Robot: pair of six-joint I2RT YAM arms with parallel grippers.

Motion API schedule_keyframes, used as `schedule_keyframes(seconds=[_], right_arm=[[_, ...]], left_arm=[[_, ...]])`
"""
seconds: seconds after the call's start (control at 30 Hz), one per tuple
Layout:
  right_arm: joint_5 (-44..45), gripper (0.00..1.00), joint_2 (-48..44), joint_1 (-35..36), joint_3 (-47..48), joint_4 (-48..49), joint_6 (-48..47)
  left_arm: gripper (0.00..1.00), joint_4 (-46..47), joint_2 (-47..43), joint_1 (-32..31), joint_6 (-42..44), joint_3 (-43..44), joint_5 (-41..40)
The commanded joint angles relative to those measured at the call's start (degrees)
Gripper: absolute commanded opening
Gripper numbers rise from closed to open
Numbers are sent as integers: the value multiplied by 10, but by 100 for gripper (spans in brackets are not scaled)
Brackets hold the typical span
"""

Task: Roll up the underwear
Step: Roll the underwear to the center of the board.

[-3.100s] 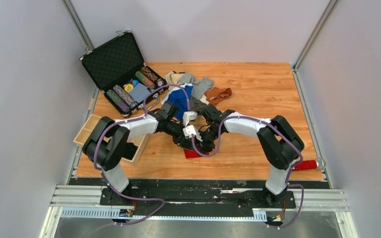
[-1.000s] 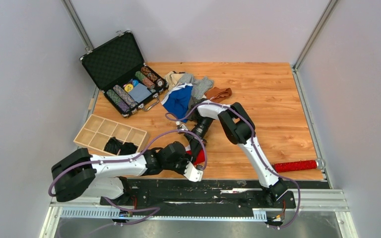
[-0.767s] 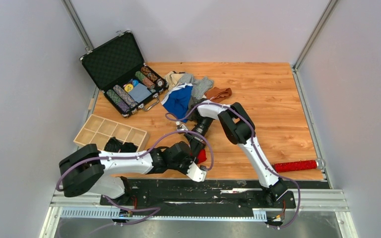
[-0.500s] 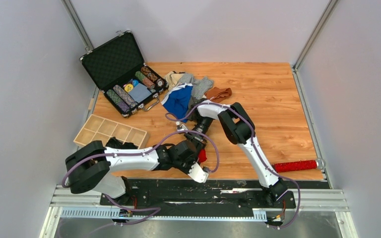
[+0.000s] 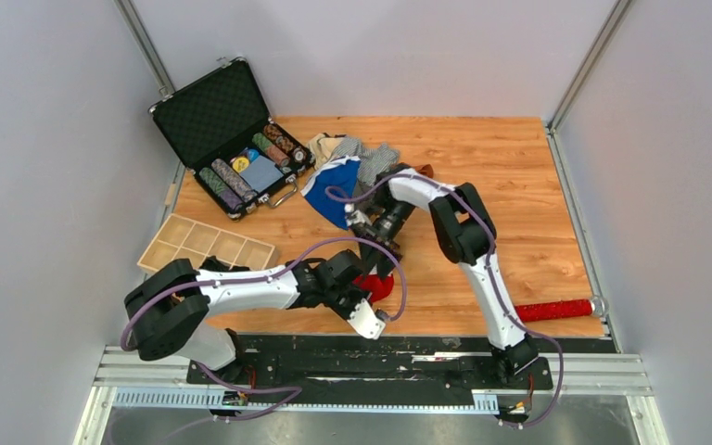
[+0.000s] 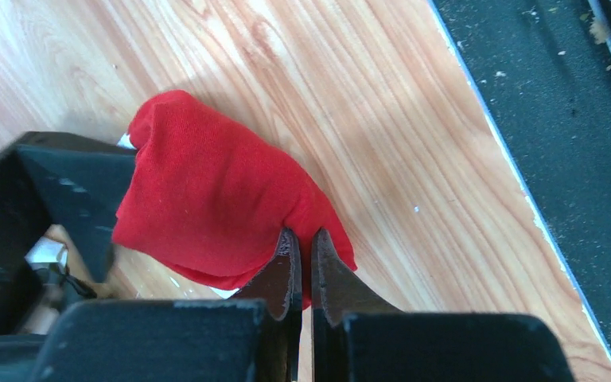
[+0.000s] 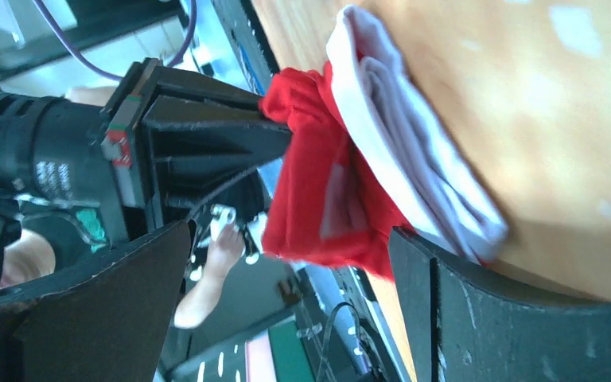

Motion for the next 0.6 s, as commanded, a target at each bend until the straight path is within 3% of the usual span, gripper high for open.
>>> schedule_keyframes(seconds=[0.0,0.13,0.3,0.37,0.5,0.57], right_arm=[[103,100,-66,-115,70,50,-11],[84,100,-178,-180,32,92,-35],[101,100,-352,-222,-86,242,-29],[121,100,-501,-232,-221,417,10],[186,100,-853,-228,-596,821,32],[164,100,-987,-222,-728,873,-9]], left_arm=[[0,-96,22,19,20,11,71],[0,-125,37,33,62,35,106],[0,-191,81,54,123,84,182],[0,-226,107,62,142,121,209],[0,-318,170,81,165,214,262],[0,-359,203,93,165,261,292]])
